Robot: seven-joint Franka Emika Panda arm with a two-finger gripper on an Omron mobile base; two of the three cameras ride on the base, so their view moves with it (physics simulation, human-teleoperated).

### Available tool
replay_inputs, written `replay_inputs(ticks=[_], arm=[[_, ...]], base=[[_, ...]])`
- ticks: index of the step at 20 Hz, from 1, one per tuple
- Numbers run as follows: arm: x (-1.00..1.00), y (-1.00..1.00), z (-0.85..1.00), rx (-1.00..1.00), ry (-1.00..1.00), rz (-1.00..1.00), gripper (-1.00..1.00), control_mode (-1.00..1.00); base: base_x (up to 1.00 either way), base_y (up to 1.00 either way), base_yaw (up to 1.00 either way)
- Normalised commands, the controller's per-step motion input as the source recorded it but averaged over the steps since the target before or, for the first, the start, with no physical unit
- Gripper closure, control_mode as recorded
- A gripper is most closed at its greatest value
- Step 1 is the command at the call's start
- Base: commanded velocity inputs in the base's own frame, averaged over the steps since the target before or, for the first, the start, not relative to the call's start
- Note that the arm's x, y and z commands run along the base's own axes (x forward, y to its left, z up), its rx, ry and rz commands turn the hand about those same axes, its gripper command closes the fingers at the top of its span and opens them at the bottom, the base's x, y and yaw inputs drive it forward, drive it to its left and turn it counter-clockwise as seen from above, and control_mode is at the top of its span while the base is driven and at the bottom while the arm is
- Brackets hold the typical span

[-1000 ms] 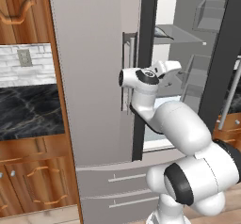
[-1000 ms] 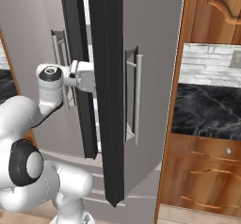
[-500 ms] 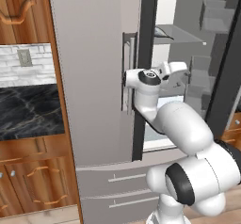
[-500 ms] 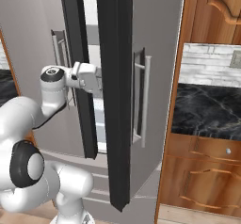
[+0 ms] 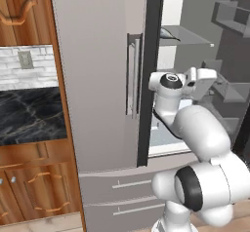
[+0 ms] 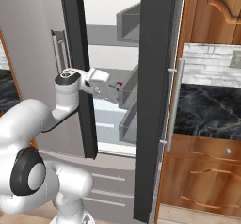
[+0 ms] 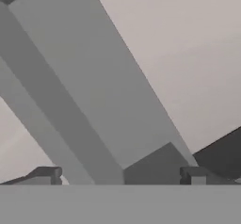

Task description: Gather the bell peppers from the fridge and place them on a tray on the dining counter. Then gather the fish and chicken drumstick from the fridge and place them on the other tray.

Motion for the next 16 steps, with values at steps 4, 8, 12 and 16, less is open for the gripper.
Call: replay_inputs(ticks=[4,8,12,16], arm=[[-0.48,-0.9,0.0,0.0,0.0,-0.19,-1.0,-1.0],[-0.11,-0.74,0.0,-0.01,-0.01,-0.11,-1.0,-1.0],[0.01,-0.13,0.0,0.0,-0.03,-0.01,-1.0,-1.0],[-0.36,0.54,0.0,-0.04,-0.21,0.01,-1.0,-1.0]], base=[[0.0,0.0,0.0],[0.0,0.0,0.0],[0.0,0.0,0.0],[0.0,0.0,0.0]])
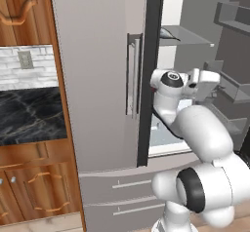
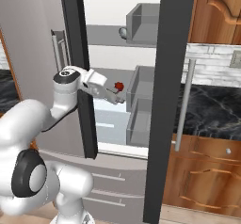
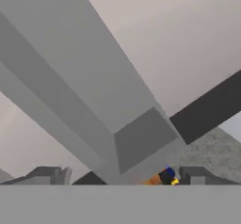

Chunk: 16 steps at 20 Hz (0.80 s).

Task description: Gather the bell peppers from the fridge and place them on a tray on the dining counter. Then gather the fish and chicken drumstick from the fridge and place them on the other tray.

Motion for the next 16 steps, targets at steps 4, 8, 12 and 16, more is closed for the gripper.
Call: replay_inputs(ticks=[4,8,12,16], arm=[[-0.58,0.75,0.01,-0.02,-0.19,0.16,-1.0,-1.0],[-0.45,0.61,0.08,0.09,0.0,0.31,-1.0,-1.0],[0.0,0.9,0.12,0.18,0.0,0.26,-1.0,-1.0],[0.0,0.86,0.21,0.25,0.04,0.31,-1.0,-1.0]], base=[[0.0,0.0,0.0],[0.0,0.0,0.0],[0.0,0.0,0.0],[0.0,0.0,0.0]])
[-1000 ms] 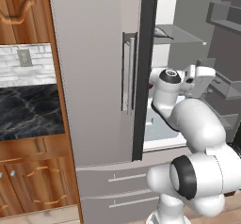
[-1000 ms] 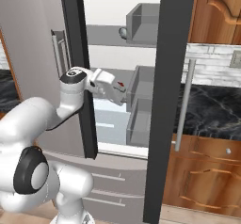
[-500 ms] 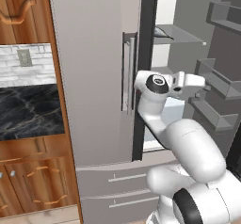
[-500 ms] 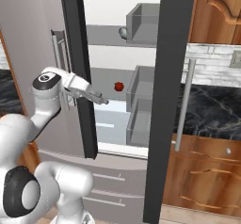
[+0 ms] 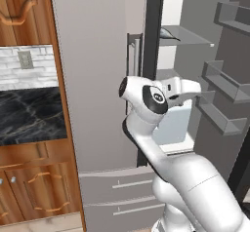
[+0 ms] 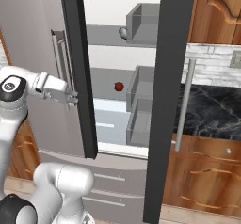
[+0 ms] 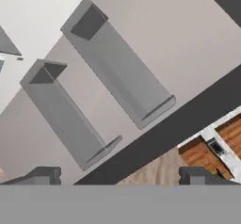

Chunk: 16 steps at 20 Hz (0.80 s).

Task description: Gather the bell peppers from the fridge and place them on a tray on the dining counter. Then gather the fish and chicken drumstick from the fridge and place them on the other tray.

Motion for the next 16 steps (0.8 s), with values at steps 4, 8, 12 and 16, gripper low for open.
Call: replay_inputs(ticks=[4,8,12,16], arm=[[0.19,0.65,0.23,0.31,-0.08,0.2,-1.0,-1.0],[0.32,0.37,0.09,0.27,-0.28,0.22,-1.0,-1.0],[0.17,0.3,-0.02,0.14,-0.38,0.28,-1.0,-1.0],[0.06,0.36,-0.06,0.06,-0.32,0.25,-1.0,-1.0]], base=[[0.0,0.0,0.0],[0.0,0.0,0.0],[0.0,0.0,0.0],[0.0,0.0,0.0]])
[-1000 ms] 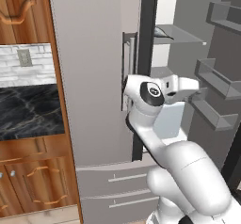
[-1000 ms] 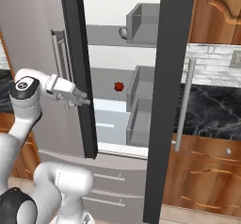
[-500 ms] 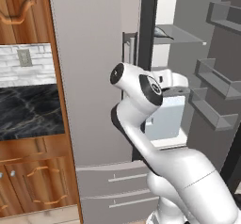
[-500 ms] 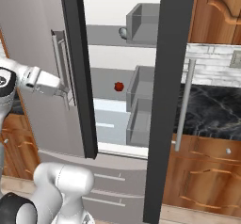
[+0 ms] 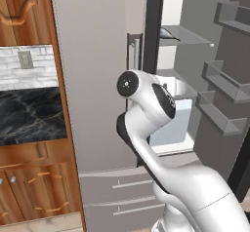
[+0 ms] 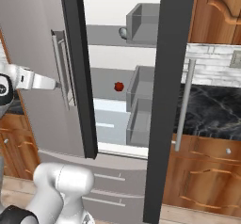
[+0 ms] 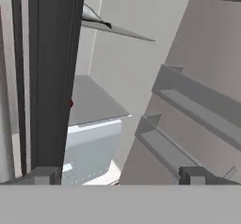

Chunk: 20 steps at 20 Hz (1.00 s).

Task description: Gather the bell peppers from the fridge and place them on a tray on the dining counter. Then gather the fish and chicken drumstick from the fridge and place them on the other tray.

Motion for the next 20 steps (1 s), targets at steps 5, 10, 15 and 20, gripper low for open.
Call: replay_inputs(ticks=[5,10,15,20], arm=[[0.39,0.13,0.0,0.18,0.02,0.26,-1.0,-1.0],[0.4,0.18,-0.03,0.08,0.12,0.28,-1.0,-1.0],[0.43,0.43,0.0,0.01,0.08,0.22,-1.0,-1.0],[0.44,0.25,-0.01,0.05,0.03,0.17,-1.0,-1.0]], base=[[0.0,0.0,0.0],[0.0,0.0,0.0],[0.0,0.0,0.0],[0.0,0.0,0.0]])
